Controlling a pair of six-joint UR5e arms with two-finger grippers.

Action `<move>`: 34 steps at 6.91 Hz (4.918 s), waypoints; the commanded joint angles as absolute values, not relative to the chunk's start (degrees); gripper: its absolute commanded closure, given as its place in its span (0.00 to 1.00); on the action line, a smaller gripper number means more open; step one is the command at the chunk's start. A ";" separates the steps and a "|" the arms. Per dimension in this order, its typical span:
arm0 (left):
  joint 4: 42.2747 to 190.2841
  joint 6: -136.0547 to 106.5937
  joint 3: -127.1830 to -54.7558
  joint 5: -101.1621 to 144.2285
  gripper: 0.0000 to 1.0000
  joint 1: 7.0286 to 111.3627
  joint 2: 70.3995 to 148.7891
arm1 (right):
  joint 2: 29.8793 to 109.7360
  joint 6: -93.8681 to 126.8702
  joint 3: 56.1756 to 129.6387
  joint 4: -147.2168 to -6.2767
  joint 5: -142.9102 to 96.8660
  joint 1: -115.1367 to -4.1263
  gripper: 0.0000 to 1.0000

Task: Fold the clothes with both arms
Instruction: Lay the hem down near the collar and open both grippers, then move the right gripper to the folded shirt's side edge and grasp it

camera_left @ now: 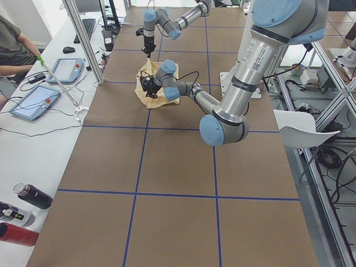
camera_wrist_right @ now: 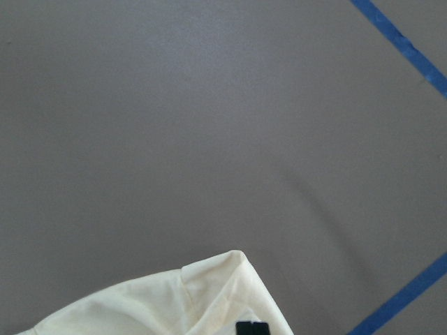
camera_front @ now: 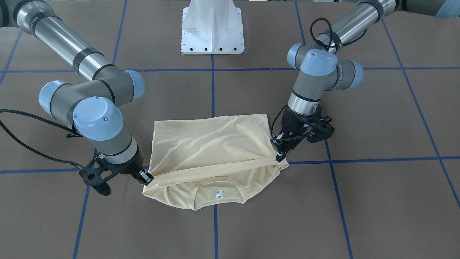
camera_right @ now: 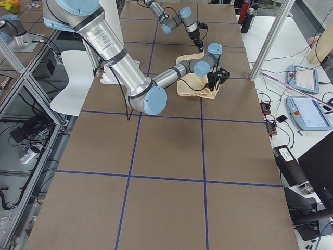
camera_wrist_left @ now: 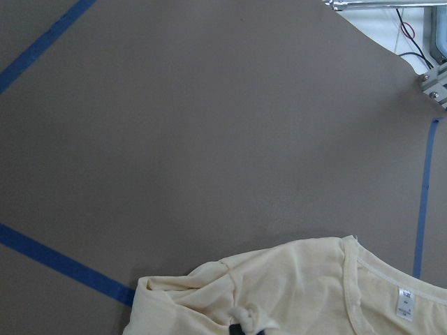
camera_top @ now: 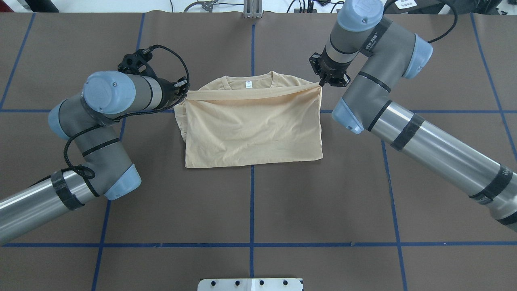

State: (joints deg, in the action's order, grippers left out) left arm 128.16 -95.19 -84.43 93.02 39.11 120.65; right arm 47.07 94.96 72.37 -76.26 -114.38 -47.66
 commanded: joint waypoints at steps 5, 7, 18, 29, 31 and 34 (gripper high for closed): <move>130.08 -93.52 -77.43 91.58 0.97 39.20 123.13 | 46.50 94.22 69.79 -75.41 -112.59 -46.93 1.00; 130.25 -93.43 -77.43 91.50 0.87 39.20 123.13 | 45.27 94.31 68.73 -75.41 -112.59 -46.93 0.83; 131.48 -87.19 -89.47 98.09 0.61 45.53 116.81 | 64.50 113.62 100.09 -75.23 -100.64 -36.40 0.16; 131.40 -87.28 -92.46 96.33 0.55 45.53 114.17 | 67.33 116.81 99.85 -75.32 -93.70 -27.42 0.34; 131.40 -87.19 -92.46 96.24 0.55 45.53 113.91 | 65.93 116.80 98.80 -75.41 -93.43 -27.69 0.35; 131.40 -87.19 -92.46 96.24 0.55 45.53 113.73 | 65.13 116.63 98.08 -75.50 -93.34 -27.86 1.00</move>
